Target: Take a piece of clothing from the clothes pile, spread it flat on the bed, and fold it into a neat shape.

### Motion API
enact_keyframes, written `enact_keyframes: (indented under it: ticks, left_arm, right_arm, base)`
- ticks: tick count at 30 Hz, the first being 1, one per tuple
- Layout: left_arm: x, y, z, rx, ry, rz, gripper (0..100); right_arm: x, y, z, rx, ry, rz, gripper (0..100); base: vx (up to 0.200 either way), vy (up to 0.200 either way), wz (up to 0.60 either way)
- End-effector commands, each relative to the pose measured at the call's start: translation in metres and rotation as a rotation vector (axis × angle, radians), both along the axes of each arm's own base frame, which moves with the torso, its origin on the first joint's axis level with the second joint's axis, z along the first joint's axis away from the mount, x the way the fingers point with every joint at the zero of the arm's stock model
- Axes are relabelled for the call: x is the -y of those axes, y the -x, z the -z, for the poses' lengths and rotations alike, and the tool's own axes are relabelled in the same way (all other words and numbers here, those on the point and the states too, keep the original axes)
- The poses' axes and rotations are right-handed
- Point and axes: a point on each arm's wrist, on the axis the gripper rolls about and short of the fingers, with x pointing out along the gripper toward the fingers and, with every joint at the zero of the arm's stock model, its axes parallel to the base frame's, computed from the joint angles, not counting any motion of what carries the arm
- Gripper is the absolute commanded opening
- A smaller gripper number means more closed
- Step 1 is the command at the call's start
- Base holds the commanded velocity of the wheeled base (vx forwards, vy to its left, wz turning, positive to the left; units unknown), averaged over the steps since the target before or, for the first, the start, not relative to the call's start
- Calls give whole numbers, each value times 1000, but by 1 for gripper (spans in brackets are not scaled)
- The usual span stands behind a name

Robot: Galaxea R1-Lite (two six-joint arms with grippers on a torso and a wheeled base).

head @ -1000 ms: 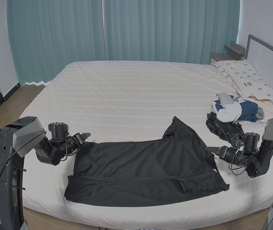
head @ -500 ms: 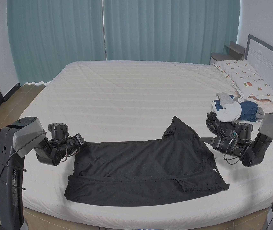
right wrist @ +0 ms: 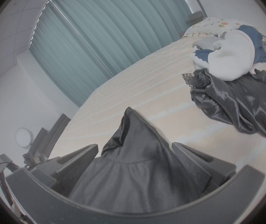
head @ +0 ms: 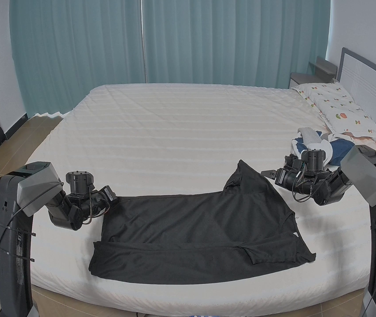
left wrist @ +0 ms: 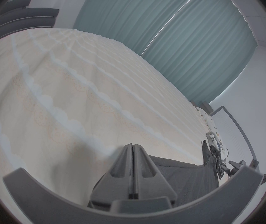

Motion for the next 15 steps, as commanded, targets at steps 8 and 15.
enact_keyframes:
  ticks: [8,15]
  left_arm:
    - [0,0,-5,5,24,-12,0]
    - [0,0,-5,5,24,-12,0]
  right_arm:
    - [-19,-32,41,-25,52,52,100]
    - [-19,-39,37,4,43,67,100]
  base:
    - [0,0,0]
    - [0,0,0]
